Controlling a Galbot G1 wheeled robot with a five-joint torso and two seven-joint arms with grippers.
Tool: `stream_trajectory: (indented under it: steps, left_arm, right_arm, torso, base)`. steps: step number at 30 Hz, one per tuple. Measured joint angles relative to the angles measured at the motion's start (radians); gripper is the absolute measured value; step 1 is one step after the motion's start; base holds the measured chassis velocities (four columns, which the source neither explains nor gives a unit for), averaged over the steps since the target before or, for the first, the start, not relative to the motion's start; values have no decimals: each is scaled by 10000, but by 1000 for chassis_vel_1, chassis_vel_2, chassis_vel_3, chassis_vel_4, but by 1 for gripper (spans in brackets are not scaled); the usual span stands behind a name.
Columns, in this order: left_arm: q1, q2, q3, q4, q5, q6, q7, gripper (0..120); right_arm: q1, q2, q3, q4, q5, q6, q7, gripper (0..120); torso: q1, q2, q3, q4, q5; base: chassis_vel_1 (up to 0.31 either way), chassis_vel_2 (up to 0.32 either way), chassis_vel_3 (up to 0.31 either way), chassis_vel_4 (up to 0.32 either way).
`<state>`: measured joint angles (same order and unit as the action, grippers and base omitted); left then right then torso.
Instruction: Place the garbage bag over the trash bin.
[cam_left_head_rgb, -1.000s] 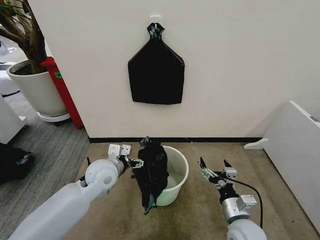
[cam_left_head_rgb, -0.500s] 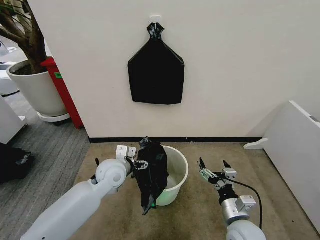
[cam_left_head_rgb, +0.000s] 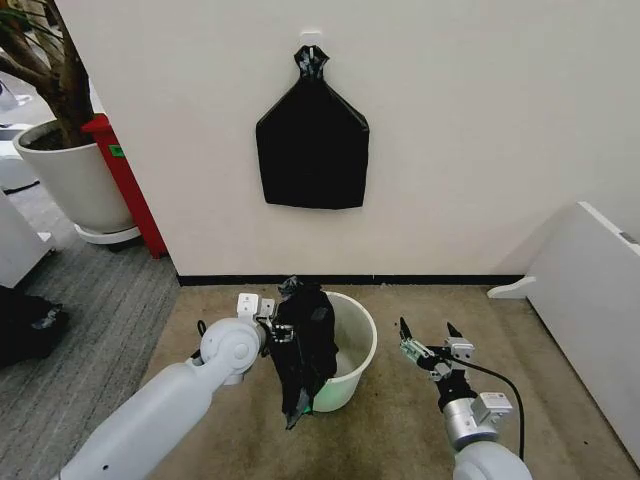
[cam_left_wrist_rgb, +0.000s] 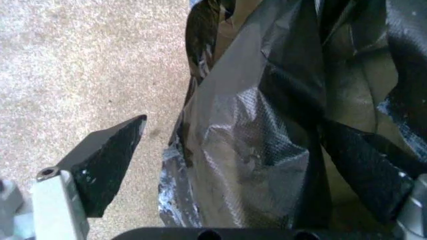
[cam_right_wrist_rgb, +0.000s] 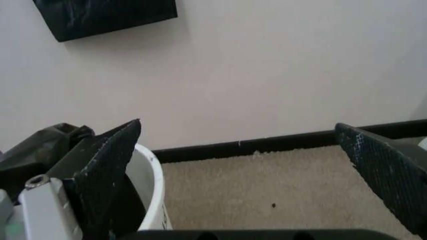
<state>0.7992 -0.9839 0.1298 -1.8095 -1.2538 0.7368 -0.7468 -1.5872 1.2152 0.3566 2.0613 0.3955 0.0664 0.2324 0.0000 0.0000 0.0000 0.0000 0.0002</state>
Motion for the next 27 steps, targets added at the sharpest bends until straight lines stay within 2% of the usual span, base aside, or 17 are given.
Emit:
stream_trajectory:
  steps: [5, 9, 14, 16, 19, 20, 23, 25, 27]
  left_arm:
    - [25, -68, 75, 72, 0, -1, -25, 94]
    - [36, -124, 135, 154, 1, -2, -61, 84]
    - [19, -332, 232, 384, 10, -25, -160, 61]
    - [19, -388, 262, 419, -1, -28, -257, 54]
    - [26, -408, 273, 418, -55, -29, -349, 50]
    - [45, -413, 278, 398, -141, -30, -478, 41]
    - [87, -392, 288, 314, -286, -30, -679, 27]
    - [92, -383, 290, 297, -306, -29, -704, 27]
    - [109, -371, 296, 247, -366, -30, -816, 16]
  right_arm:
    - [32, -1, -52, -47, 20, -6, 31, 100]
    - [41, -1, -83, -69, 29, -13, 48, 100]
    - [36, -14, -128, -99, 35, -31, 71, 100]
    - [37, -46, -121, -105, 47, -34, 88, 100]
    - [44, -72, -113, -108, 66, -39, 98, 100]
    - [70, -99, -107, -117, 92, -51, 124, 100]
    - [150, -123, -116, -145, 116, -73, 186, 100]
    - [164, -126, -121, -151, 119, -79, 196, 100]
    - [216, -137, -140, -179, 121, -87, 221, 100]
  torso:
    - [0, 0, 0, 0, 0]
    - [0, 0, 0, 1, 0]
    - [0, 1, -3, 1, 3]
    - [0, 1, -3, 1, 1]
    - [0, 1, -3, 1, 1]
    - [0, 1, -2, 0, 0]
    - [0, 1, -1, 1, -1]
    - [0, 1, -1, 1, -1]
    - [0, 1, -1, 0, -2]
  base:
    - [0, 0, 0, 0]
    - [0, 0, 0, 0]
    - [0, 0, 0, 0]
    - [0, 0, 0, 0]
    - [0, 0, 0, 0]
    - [0, 0, 0, 0]
    - [0, 0, 0, 0]
    - [0, 0, 0, 0]
    - [0, 0, 0, 0]
